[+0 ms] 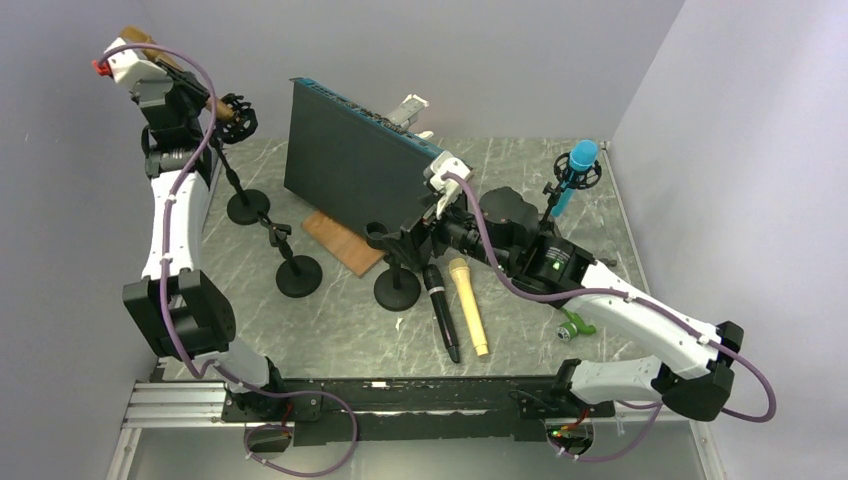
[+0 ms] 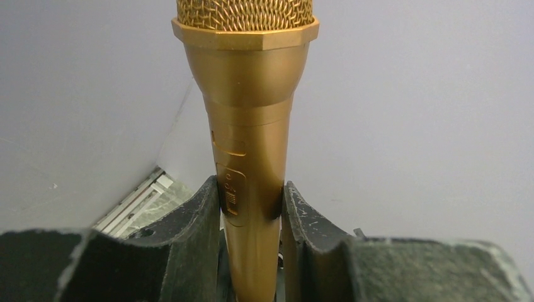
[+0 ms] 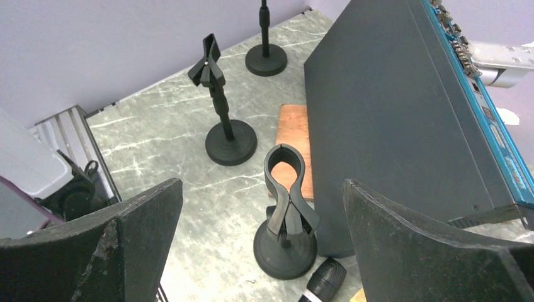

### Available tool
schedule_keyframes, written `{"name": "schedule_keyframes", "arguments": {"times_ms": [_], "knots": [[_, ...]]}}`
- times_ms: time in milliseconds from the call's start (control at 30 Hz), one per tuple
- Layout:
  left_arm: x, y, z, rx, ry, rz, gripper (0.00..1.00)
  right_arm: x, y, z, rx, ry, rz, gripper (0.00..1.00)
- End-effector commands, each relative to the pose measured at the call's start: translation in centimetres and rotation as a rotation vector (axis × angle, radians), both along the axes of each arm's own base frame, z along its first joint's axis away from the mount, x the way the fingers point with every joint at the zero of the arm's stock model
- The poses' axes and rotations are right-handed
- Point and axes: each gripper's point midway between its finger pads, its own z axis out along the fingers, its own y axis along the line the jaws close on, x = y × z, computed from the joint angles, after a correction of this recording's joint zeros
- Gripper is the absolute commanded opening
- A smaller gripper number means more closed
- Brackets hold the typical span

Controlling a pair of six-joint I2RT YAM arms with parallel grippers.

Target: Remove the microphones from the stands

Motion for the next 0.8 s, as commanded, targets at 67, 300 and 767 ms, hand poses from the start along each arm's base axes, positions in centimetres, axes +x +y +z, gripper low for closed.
{"name": "schedule_keyframes", "arguments": {"times_ms": [67, 300, 767], "knots": [[-4.5, -0.3, 8.3, -0.005, -0.196, 0.033, 0.0, 0.0, 0.5, 2.9, 0.122, -0.004, -0.002, 1.0], [-8.1, -2.4, 11.0, -0.094, -0.155, -0.008, 0.0, 0.2, -2.2, 3.7, 0.166, -0.001, -0.099, 1.0], [-18.4, -31.9, 0.9, -0.212, 0.167, -0.944, 0.0, -1.6, -15.7, 4.7, 0.299, 0.074, -0.482, 1.0]]}}
